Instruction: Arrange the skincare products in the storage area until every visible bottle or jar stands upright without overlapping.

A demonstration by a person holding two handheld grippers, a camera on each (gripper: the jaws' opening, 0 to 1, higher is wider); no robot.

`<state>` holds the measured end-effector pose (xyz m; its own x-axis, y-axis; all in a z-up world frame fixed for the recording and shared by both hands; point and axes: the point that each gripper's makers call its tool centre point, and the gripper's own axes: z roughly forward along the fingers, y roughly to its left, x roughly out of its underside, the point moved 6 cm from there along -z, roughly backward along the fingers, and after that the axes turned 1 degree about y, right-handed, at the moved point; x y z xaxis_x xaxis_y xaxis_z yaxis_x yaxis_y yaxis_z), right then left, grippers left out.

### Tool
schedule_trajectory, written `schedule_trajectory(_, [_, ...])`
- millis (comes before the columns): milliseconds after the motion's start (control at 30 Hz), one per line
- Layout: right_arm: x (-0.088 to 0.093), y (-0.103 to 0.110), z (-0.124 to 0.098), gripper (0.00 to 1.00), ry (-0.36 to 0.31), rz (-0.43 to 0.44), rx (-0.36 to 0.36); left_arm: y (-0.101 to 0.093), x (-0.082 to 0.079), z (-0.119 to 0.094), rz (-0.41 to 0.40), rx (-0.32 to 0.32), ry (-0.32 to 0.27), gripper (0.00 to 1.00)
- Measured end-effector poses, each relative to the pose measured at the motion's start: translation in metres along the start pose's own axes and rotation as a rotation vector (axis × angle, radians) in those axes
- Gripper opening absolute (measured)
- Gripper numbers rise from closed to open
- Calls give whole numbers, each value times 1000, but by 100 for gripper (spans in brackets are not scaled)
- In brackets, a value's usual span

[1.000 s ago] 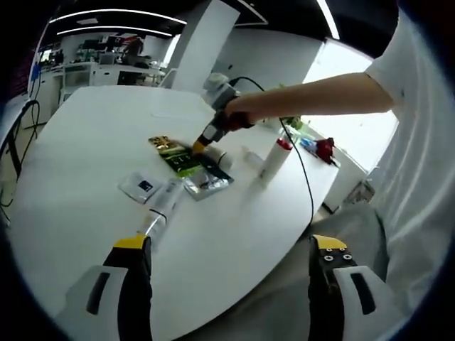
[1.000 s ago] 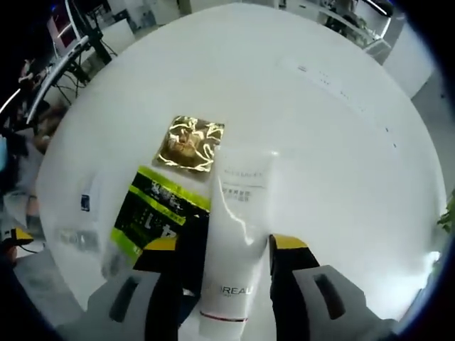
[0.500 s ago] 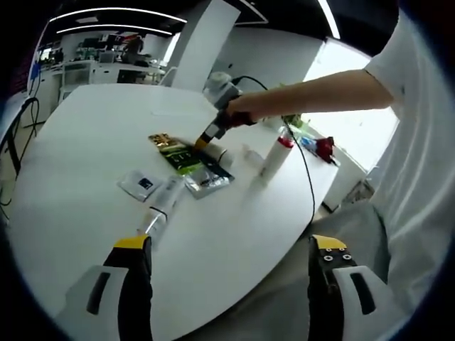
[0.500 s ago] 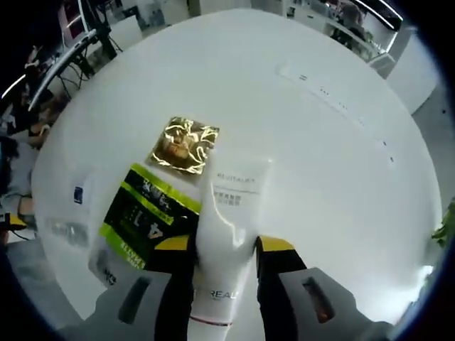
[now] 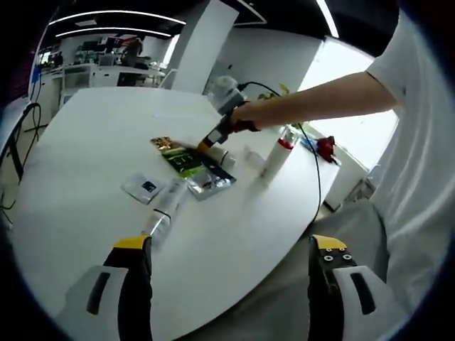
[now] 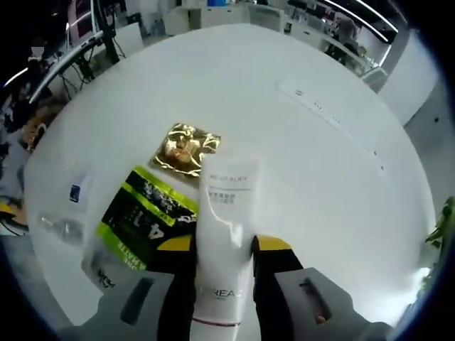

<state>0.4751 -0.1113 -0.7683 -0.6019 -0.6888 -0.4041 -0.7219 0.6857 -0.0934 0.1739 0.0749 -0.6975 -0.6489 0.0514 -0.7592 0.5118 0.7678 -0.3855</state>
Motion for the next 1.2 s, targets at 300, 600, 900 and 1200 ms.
schedule_trajectory(300, [8,8,-14,29,-51,-18,-9,-5,-8,-3,5,3,-17,84])
schedule_trajectory(600, [14,28,-44,29,-145,-43,-49,-12,-16,-2,27,16,-25,84])
schedule_trajectory(900, [23,47,-70,29,-213,-54,-55,-23,-21,-6,55,18,-25,84])
schedule_trajectory(1200, [33,56,-97,28,-298,-34,-61,-35,-30,-7,72,23,-36,84])
